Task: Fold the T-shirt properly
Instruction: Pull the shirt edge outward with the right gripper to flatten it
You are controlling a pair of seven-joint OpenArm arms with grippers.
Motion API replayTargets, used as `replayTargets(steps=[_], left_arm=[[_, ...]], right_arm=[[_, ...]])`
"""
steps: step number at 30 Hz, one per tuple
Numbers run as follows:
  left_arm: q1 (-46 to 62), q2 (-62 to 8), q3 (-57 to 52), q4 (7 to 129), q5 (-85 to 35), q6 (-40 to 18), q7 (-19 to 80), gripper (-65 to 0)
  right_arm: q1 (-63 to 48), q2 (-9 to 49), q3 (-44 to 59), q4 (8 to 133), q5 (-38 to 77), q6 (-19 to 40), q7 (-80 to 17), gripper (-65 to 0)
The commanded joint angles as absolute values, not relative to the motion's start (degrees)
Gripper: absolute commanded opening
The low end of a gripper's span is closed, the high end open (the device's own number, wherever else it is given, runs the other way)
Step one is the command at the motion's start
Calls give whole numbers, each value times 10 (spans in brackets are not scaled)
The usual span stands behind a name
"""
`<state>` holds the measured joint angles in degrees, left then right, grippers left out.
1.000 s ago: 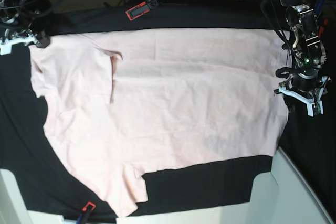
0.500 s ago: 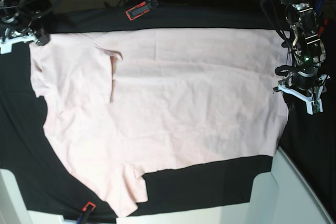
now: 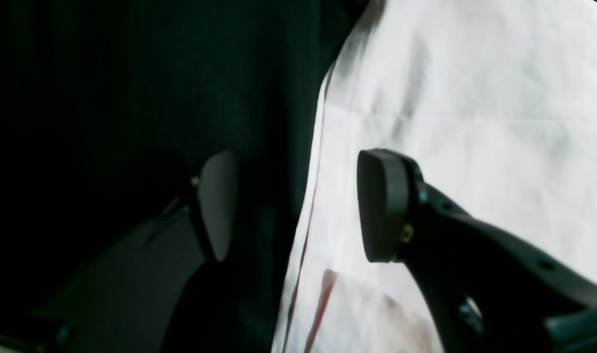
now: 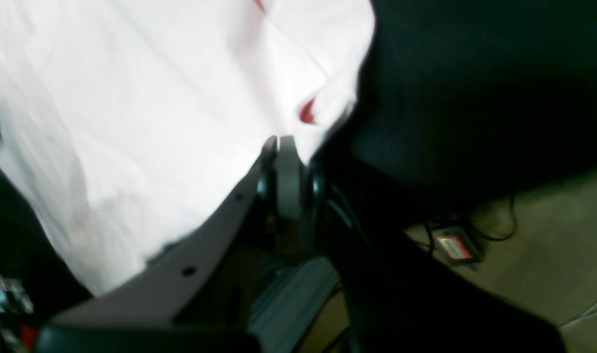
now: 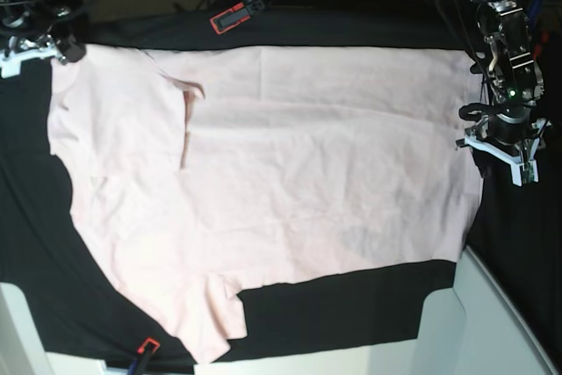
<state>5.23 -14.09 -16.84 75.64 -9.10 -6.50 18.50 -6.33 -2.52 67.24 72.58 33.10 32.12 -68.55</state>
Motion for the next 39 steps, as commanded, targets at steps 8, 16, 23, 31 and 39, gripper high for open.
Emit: replayTargets(steps=[8, 16, 23, 31, 39], left_arm=[[44, -150, -168, 767, -93, -64, 172, -270], [44, -150, -167, 767, -93, -64, 172, -270], [46, -150, -170, 767, -93, -64, 172, -270], [46, -150, -170, 767, -93, -64, 172, -270], [46, -150, -170, 767, -93, -64, 172, -270]], right_arm=[[-87, -16, 699, 776, 337, 325, -710, -650], [-111, -29, 700, 836, 337, 325, -728, -650], [-126, -43, 700, 838, 337, 325, -728, -650], [-139, -49, 700, 837, 337, 325, -728, -650], [-138, -48, 695, 837, 337, 325, -729, -650]])
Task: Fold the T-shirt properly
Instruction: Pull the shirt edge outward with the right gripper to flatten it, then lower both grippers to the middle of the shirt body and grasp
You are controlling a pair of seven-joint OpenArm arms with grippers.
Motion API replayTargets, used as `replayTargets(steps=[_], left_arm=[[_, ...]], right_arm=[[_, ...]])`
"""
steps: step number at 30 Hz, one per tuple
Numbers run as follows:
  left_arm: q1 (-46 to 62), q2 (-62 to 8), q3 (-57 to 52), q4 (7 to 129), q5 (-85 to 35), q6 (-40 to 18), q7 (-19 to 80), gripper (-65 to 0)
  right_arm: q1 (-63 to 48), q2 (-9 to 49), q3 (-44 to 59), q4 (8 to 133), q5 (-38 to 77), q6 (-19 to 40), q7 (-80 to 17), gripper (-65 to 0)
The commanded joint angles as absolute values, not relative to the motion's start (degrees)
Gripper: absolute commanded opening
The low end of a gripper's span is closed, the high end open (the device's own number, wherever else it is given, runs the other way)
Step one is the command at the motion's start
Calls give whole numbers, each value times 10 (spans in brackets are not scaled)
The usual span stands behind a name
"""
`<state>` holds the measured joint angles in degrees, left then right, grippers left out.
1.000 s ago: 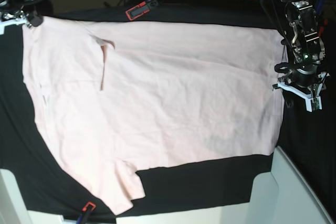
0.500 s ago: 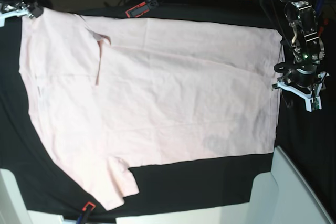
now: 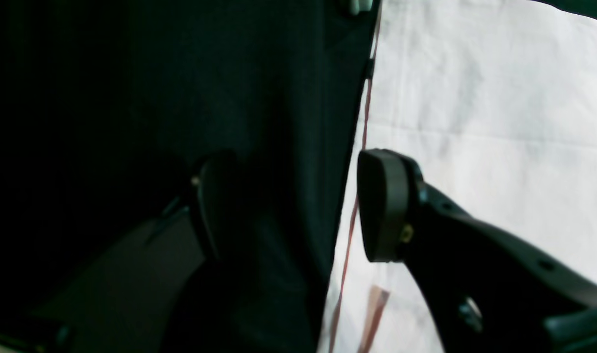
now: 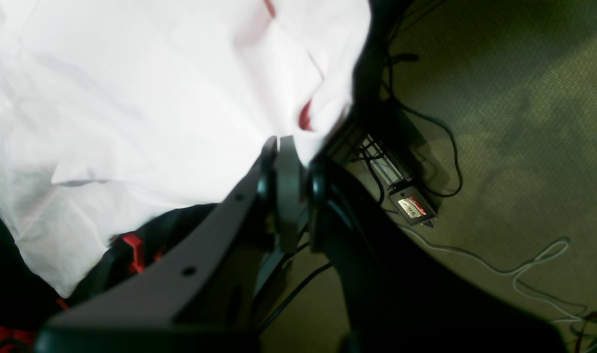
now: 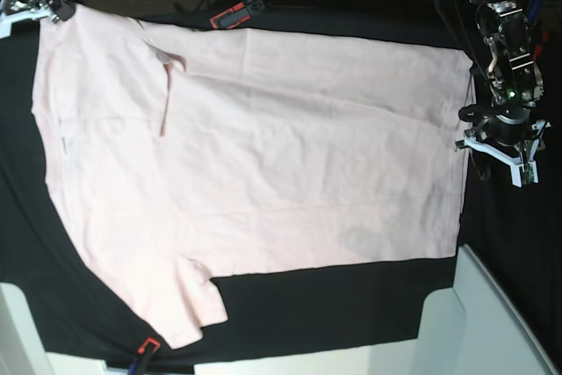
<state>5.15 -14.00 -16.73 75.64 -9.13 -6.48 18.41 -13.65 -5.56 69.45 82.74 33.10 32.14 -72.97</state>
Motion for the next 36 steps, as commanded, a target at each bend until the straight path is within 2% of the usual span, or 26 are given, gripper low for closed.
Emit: replayTargets(steps=[1, 3, 4, 8, 10, 19, 22, 25, 29, 33, 36], left_arm=[[46, -150, -170, 767, -93, -64, 172, -270], [46, -150, -170, 767, -93, -64, 172, -270], [46, -150, -170, 767, -93, -64, 172, -270], [46, -150, -170, 767, -93, -64, 172, -270], [46, -150, -170, 767, -93, -64, 172, -270], [46, -151, -171, 767, -93, -64, 172, -270], [45, -151, -167, 767, -93, -64, 172, -270], [45, -148, -165, 767, -93, -64, 172, -270], [45, -146, -164, 767, -92, -64, 174, -270], [43, -146, -164, 767, -92, -64, 175, -270], [44, -146, -164, 767, -92, -64, 175, -270]], right_arm=[[-138, -48, 695, 838, 337, 325, -729, -650], [-139, -47, 695, 838, 337, 325, -737, -640], [-139, -46, 695, 839, 337, 326, -745, -609], [-140, -50, 698, 886, 337, 326, -755, -419], [-147, -52, 700, 904, 337, 326, -757, -358], [-172, -46, 693, 1018, 337, 327, -741, -360], [-145, -9, 664, 1038, 336, 327, -720, -357], [-119, 62, 567, 1032, 333, 325, -702, -357], [-50, 148, 465, 962, 333, 322, -633, -357], [53, 230, 372, 795, 332, 322, -564, -357], [122, 270, 293, 647, 331, 322, -505, -355]])
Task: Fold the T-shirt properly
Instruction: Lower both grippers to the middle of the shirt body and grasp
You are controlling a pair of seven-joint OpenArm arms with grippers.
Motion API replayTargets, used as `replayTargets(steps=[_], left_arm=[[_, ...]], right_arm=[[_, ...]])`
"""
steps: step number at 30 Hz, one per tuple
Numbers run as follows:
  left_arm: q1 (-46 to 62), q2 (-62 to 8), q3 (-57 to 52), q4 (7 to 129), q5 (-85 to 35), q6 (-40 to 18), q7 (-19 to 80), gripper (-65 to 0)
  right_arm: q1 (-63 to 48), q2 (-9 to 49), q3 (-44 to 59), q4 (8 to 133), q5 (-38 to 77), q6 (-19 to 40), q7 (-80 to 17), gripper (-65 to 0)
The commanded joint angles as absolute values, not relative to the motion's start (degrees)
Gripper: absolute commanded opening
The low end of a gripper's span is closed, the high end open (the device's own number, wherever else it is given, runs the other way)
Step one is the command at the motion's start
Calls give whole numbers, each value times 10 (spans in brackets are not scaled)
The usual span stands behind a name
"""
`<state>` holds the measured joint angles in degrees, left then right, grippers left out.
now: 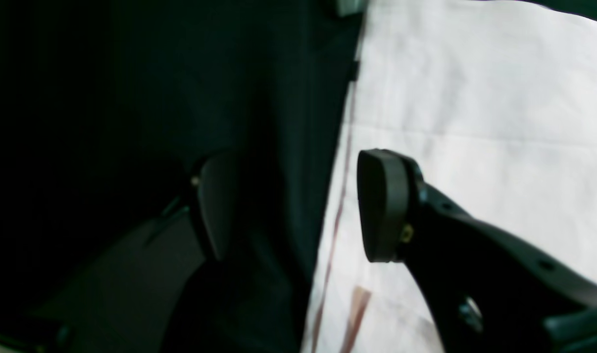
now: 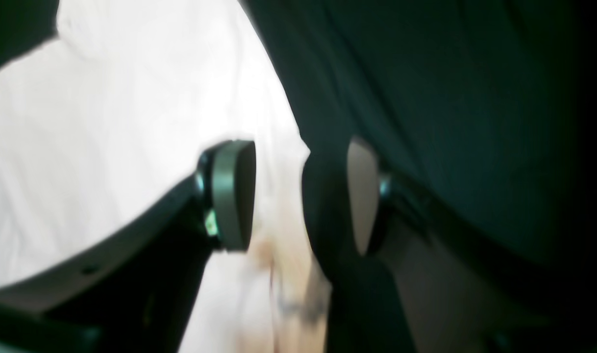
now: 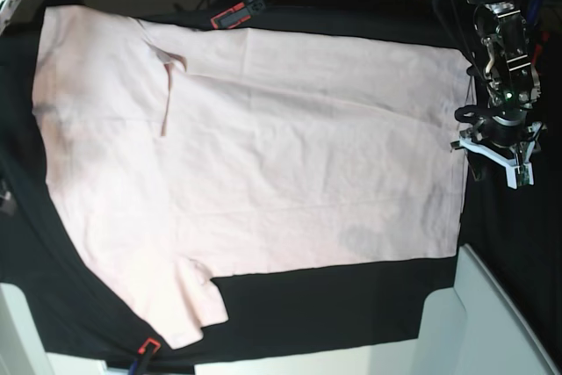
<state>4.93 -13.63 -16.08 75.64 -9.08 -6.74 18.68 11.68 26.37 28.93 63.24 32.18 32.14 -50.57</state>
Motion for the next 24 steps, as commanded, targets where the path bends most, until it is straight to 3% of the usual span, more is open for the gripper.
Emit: replayTargets(steps=[1, 7, 14, 20, 24], left_arm=[[44, -146, -164, 766, -92, -64, 175, -270], [43, -146, -164, 764, -92, -64, 175, -270], [44, -146, -164, 763, -92, -64, 175, -270], [45, -146, -165, 762, -92, -64, 175, -270], [46, -145, -165, 762, -92, -64, 175, -270]], right_arm=[[143, 281, 266, 599, 327, 322, -477, -355], [255, 296, 83, 390, 243, 322, -303, -347], [376, 283, 20, 141, 188, 326, -160, -197], [381, 265, 19, 128, 180, 325, -147, -192], [371, 233, 22, 128, 114, 323, -145, -190]])
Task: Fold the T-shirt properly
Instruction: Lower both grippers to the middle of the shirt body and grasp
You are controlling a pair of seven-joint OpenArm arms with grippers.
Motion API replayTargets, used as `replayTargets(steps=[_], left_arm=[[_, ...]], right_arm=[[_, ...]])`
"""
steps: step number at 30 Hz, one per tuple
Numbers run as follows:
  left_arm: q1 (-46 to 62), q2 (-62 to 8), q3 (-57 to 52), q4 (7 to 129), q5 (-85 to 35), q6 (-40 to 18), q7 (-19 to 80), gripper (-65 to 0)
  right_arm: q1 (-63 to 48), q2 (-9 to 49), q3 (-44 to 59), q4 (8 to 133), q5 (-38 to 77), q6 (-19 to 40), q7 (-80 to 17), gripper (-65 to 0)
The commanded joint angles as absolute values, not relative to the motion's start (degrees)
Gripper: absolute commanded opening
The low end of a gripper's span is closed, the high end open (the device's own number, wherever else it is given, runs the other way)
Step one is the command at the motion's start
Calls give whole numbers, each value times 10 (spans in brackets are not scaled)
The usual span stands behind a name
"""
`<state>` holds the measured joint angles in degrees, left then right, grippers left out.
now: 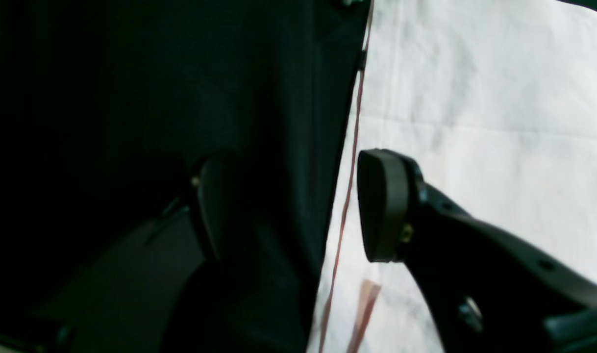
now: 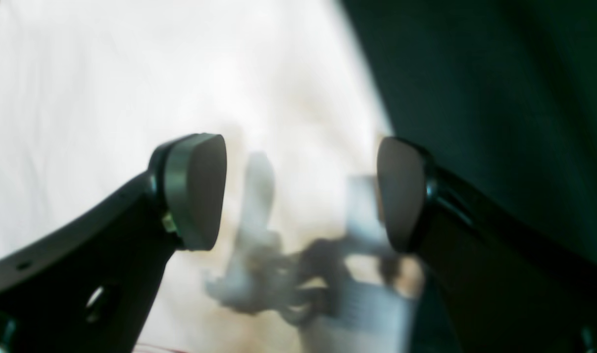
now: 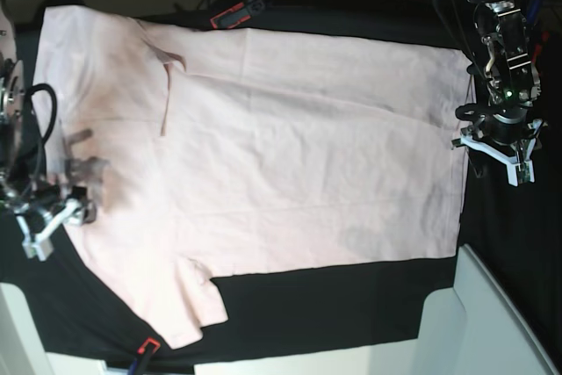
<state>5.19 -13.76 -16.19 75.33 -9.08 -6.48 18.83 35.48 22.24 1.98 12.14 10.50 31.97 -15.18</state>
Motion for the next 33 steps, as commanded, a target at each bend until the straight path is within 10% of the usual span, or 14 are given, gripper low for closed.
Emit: replayTargets(steps=[1, 27, 33], left_arm=[[46, -145, -165, 763, -93, -64, 175, -270], [-31, -145, -166, 663, -96, -64, 176, -259], [-69, -145, -165, 598, -96, -64, 176, -66]], right_arm=[[369, 225, 23, 128, 99, 322, -137, -190], [336, 208, 19, 115, 89, 275, -121, -196], [333, 205, 19, 116, 89, 275, -121, -196]])
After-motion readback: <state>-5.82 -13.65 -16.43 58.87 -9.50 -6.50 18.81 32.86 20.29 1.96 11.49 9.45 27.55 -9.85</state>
